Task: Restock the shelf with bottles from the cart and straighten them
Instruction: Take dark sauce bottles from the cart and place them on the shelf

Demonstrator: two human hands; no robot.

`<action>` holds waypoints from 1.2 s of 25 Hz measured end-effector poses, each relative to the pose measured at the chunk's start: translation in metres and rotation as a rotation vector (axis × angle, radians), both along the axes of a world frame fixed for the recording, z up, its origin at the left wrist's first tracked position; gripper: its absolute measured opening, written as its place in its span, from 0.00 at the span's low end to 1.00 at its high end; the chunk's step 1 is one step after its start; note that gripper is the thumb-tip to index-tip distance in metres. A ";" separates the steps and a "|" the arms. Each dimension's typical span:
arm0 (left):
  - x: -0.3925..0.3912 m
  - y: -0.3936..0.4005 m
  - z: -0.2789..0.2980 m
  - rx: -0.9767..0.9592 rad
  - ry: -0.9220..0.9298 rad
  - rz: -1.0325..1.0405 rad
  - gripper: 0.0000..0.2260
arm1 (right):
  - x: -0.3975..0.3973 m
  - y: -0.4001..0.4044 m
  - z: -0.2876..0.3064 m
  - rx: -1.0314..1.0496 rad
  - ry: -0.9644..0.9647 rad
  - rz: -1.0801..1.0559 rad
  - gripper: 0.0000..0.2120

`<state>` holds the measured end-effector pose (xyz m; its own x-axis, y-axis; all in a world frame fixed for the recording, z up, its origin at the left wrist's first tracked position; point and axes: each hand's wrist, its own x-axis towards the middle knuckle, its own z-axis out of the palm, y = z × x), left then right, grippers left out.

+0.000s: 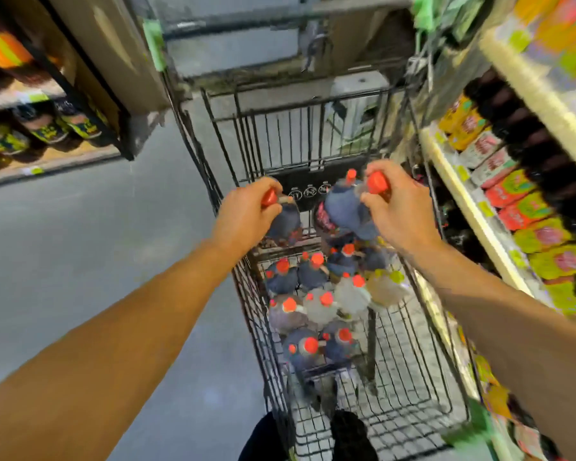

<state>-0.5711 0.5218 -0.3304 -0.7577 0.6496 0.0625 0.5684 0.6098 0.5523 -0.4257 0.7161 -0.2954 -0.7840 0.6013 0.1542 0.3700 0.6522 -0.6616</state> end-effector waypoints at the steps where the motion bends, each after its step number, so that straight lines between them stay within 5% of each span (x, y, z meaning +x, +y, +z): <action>1: 0.004 -0.001 0.020 0.021 0.013 -0.044 0.12 | 0.009 -0.003 0.019 -0.013 0.045 -0.038 0.16; 11: 0.115 0.036 0.138 0.150 0.107 -0.441 0.11 | 0.197 -0.025 0.137 0.087 0.155 -0.402 0.18; 30: 0.591 0.092 0.198 0.282 0.018 -0.898 0.08 | 0.716 -0.128 0.184 0.222 0.200 -0.955 0.15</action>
